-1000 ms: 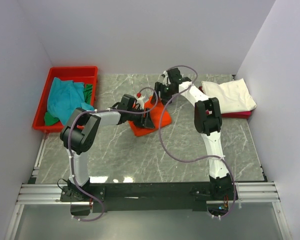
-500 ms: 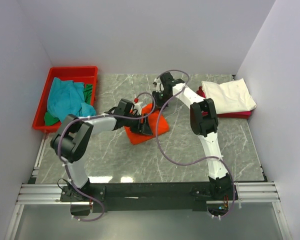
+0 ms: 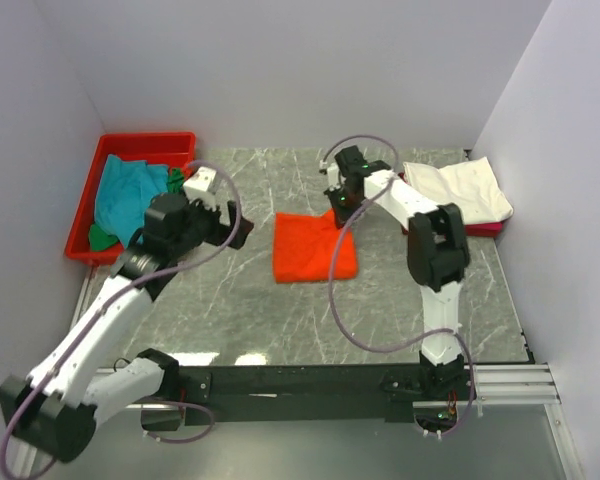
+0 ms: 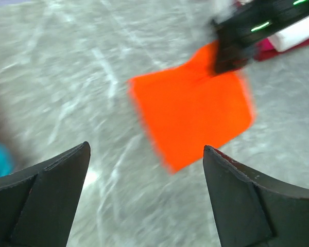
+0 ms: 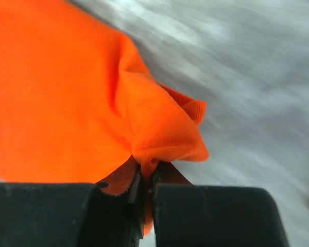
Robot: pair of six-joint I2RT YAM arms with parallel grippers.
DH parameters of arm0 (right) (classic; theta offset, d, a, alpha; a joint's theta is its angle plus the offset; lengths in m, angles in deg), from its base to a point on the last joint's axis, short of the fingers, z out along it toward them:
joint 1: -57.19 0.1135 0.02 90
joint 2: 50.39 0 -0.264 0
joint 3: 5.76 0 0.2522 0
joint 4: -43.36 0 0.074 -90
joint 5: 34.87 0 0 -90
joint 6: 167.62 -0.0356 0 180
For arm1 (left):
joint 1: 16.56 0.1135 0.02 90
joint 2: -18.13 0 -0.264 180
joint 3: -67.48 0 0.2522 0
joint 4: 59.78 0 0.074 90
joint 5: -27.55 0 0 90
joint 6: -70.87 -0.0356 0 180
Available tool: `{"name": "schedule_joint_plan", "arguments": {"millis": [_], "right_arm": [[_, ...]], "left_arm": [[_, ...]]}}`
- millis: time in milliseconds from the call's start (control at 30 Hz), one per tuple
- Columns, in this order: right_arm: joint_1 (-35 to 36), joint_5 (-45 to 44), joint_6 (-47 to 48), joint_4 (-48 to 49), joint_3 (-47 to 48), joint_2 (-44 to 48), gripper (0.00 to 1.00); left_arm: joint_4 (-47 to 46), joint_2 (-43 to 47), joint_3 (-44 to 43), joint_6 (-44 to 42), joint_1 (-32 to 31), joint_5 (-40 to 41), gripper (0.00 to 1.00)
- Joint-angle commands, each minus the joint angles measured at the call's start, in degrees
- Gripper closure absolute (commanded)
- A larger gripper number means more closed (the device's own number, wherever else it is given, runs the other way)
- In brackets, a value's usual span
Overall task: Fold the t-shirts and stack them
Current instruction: Neatly place the folded tshirt to the corner
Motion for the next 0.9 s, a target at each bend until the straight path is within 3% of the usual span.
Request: {"name": "schedule_joint_plan", "arguments": {"millis": [0,133,367,867], "right_arm": [[-1.4,-14.2,7.0,4.2,-3.8,11.6,1.0],[-1.9,-20.5,8.7,6.4,-8.3,18.4,1.0],[-5.3,-24.5,12.6,8.4,-9.0,27.3,1.0],[-16.1,-19.9,18.7,7.0,-3.9,36.2,1.0]], "left_arm": [[3.8,5.4,6.2,-5.8,-0.1,9.2,0.03],[0.7,9.9,12.0,-5.2,0.0,7.7,0.04],[1.7,10.6,11.0,-5.7,0.0,6.3,0.04],[1.5,13.7,11.8,-6.7,0.0,7.1,0.04]]}}
